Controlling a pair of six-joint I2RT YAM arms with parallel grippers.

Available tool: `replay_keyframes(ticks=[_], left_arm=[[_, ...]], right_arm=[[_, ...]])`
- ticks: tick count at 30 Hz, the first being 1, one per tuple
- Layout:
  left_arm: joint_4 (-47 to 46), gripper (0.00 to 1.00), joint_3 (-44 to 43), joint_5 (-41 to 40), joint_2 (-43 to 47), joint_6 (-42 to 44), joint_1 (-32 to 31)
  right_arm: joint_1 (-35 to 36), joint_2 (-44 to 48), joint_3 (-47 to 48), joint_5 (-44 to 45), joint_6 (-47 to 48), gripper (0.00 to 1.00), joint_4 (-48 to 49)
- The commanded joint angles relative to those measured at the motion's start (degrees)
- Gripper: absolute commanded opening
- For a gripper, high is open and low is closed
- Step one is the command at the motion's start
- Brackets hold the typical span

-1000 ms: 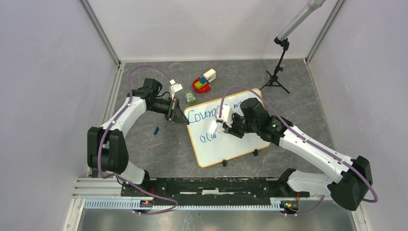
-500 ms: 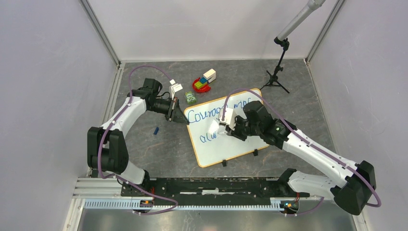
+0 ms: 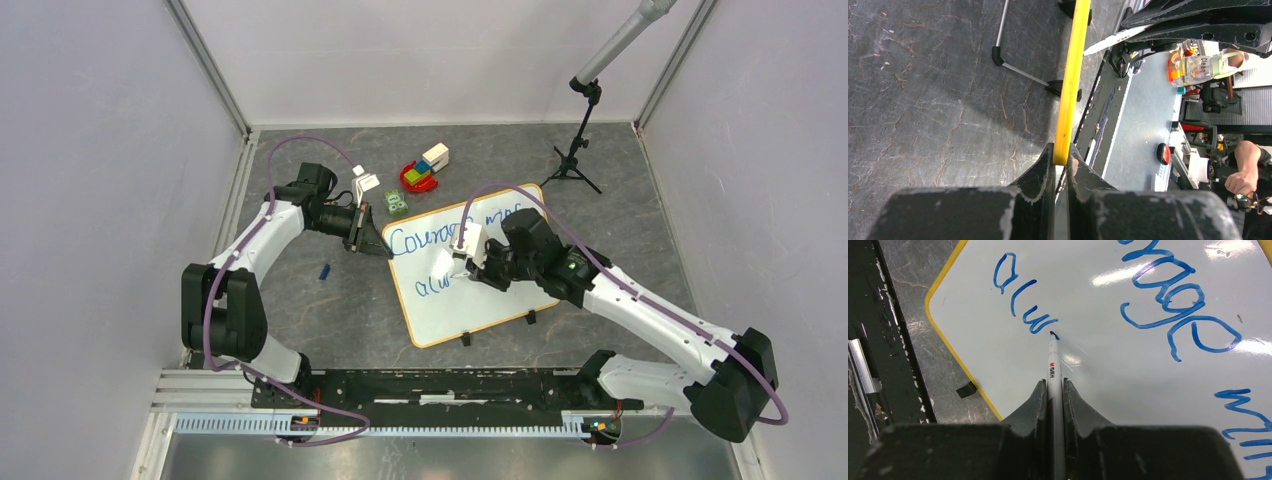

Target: Write a sentence on the whiteboard

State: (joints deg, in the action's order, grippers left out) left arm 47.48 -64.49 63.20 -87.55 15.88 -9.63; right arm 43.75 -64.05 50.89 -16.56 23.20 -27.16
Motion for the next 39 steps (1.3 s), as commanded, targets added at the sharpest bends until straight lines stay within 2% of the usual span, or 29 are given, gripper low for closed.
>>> replay_keyframes(ticks=[1,21,39], left_arm=[[-2.48,0.02,-0.64,-0.41,1.01,-0.22,-0.13],[-2.48,0.02,-0.81,-0.31,0.53,-0.14,-0.13],[-2.48,0.02,-0.90,-0.36,0.67,-0.28,-0.13]], right_arm=[[-0.20,-1.36,1.71,-0.31,-0.70,0.00,2.32],[-0.24,1.27,-1.76,-0.09,1.31,0.00,-0.79],[-1.00,0.19,3.51,2.48,1.32,0.00,-0.10]])
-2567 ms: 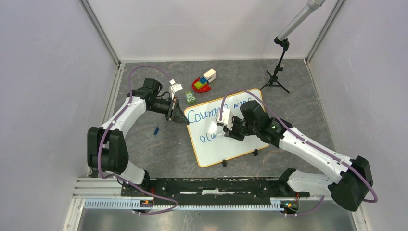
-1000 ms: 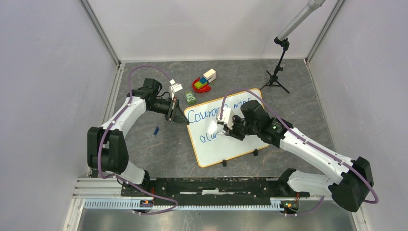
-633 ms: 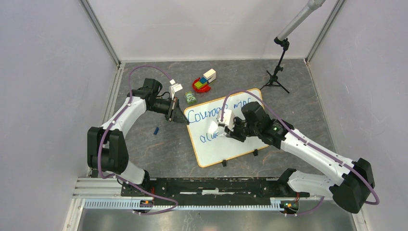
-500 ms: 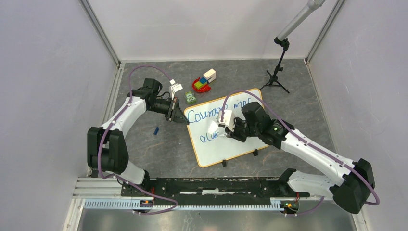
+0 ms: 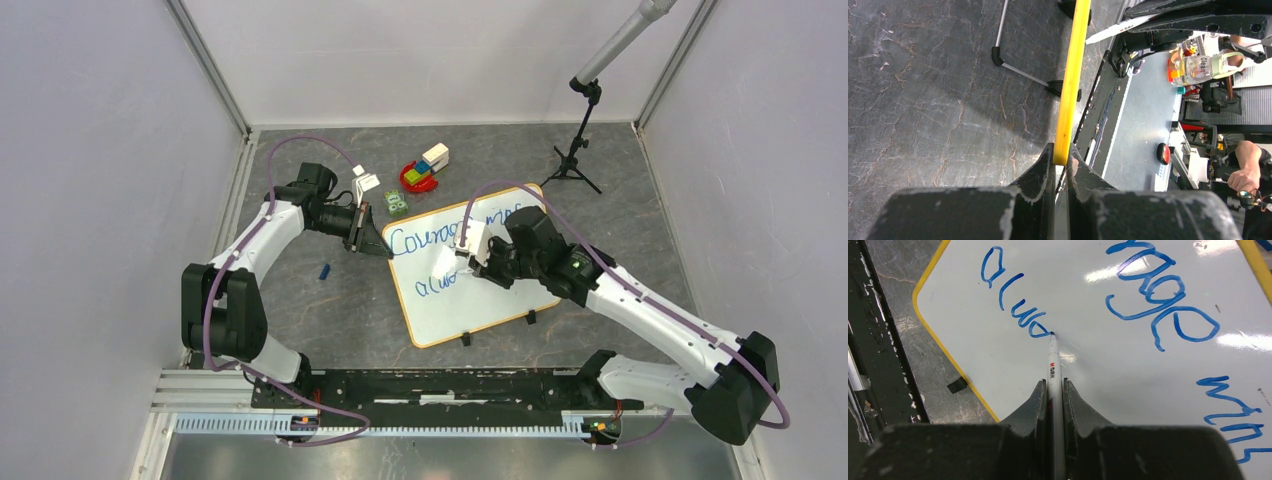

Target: Write a sentence on the whiteboard

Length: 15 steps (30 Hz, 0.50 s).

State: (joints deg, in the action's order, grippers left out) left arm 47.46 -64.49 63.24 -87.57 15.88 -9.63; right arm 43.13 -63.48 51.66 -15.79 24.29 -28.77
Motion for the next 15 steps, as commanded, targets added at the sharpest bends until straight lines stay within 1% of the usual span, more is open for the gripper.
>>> replay_keyframes(ticks=[1,11,15], left_arm=[[-2.46,0.02,-0.90,-0.38,0.80,-0.26,-0.13],[-2.46,0.02,-0.81,-0.50,0.63,-0.16,-0.14],[-2.46,0.02,-0.90,-0.49,0.60,-0.21,-0.14]], right_arm=[[-0.42,-0.41,2.70,1.52,0.23,0.00,1.48],[-0.42,0.96,-2.27,-0.50,0.42,0.00,0.49],[-0.41,1.51,-2.70,-0.60,0.75,0.00,-0.27]])
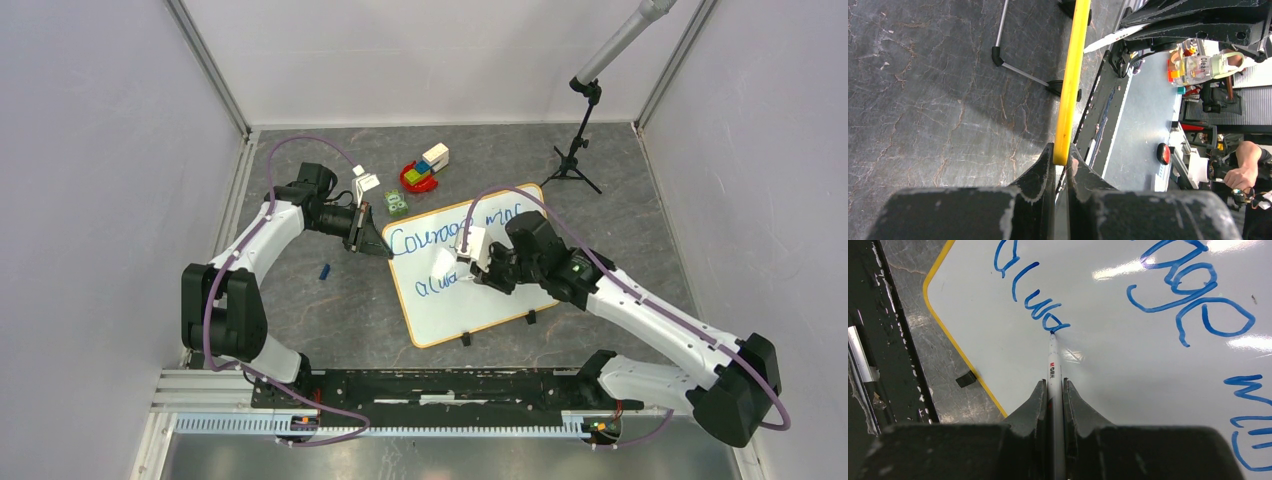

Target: Write a sentence on the whiteboard

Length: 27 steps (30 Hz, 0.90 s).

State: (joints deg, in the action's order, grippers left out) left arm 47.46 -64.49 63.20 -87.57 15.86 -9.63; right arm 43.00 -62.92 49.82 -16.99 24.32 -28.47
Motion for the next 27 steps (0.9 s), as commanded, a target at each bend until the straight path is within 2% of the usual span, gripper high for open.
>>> replay_keyframes(ticks=[1,12,27], left_arm=[[-2.45,0.02,-0.90,-0.40,0.58,-0.22,-0.13],[-2.47,0.02,-0.90,-0.27,0.67,-0.29,-0.13],[-2.55,0.02,-0.73,-0.36,1.23,-0.28,-0.13]], right_arm=[[-0.27,1.00,-0.72,0.72,0.80,0.00,-0.77],[-0.28,2.35,4.08,2.32,1.09,0.00,-2.55],[-0.38,-0.04,4.53,3.13,0.91,0.00,0.32]])
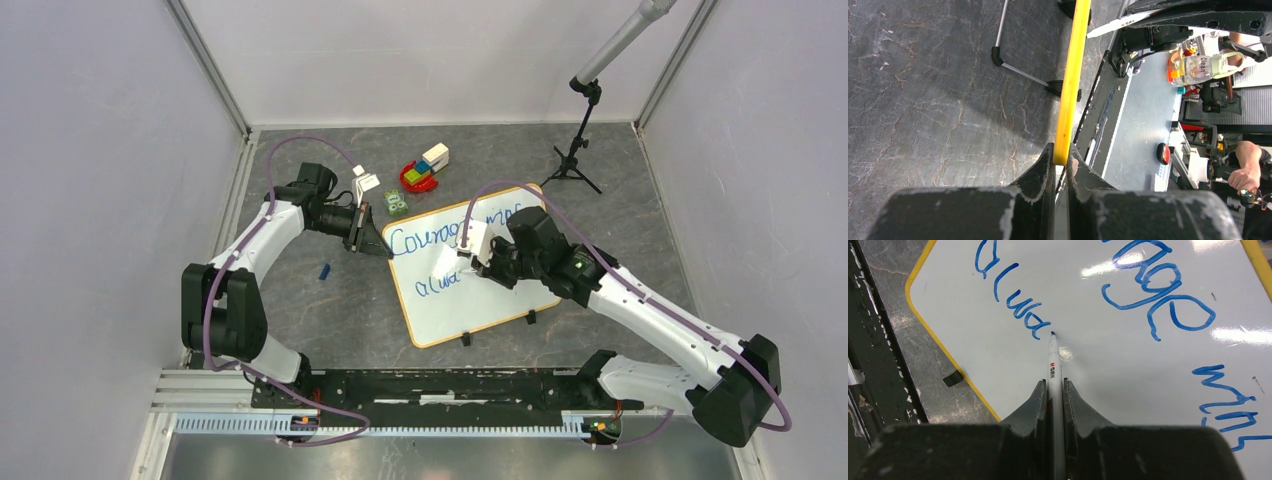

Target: Write a sentence on the whiteboard

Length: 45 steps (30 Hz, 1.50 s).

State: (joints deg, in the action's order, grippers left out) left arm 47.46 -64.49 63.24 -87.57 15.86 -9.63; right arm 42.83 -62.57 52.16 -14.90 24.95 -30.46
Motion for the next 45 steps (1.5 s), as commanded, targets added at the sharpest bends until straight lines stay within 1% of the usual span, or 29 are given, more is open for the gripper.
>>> replay_keyframes(ticks=[1,12,22,26,38,45], left_arm=[[-2.49,0.02,-0.73,-0.38,1.19,-0.24,-0.13],[-2.46,0.02,-0.99,-0.58,0.33,-0.44,-0.13],[-2.46,0.02,-0.99,-0.76,0.64,-0.41,-0.13],[-2.46,0.02,-0.99,-0.62,0.38,-0.35,-0.14],[-2.46,0.02,-1.00,-0.51,0.61,-0.30,-0.15],[-2.47,0.02,-1.00,-0.44,0.47,-0.24,-0.14]], right_arm=[[-0.28,-0.28,2.01,1.18,0.40,0.00,2.41],[-1.33,0.76,2.17,3.04,0.45,0.00,1.92],[-1.61,2.81,-3.19,1.88,-0.19,0.00,1.31],[-1.65,3.25,-3.84,0.67,-0.08,0.00,0.53],[-2.71,1.33,2.47,4.29,1.20,0.00,0.22],[-3.10,0.69,2.83,3.78,1.50,0.00,0.05]])
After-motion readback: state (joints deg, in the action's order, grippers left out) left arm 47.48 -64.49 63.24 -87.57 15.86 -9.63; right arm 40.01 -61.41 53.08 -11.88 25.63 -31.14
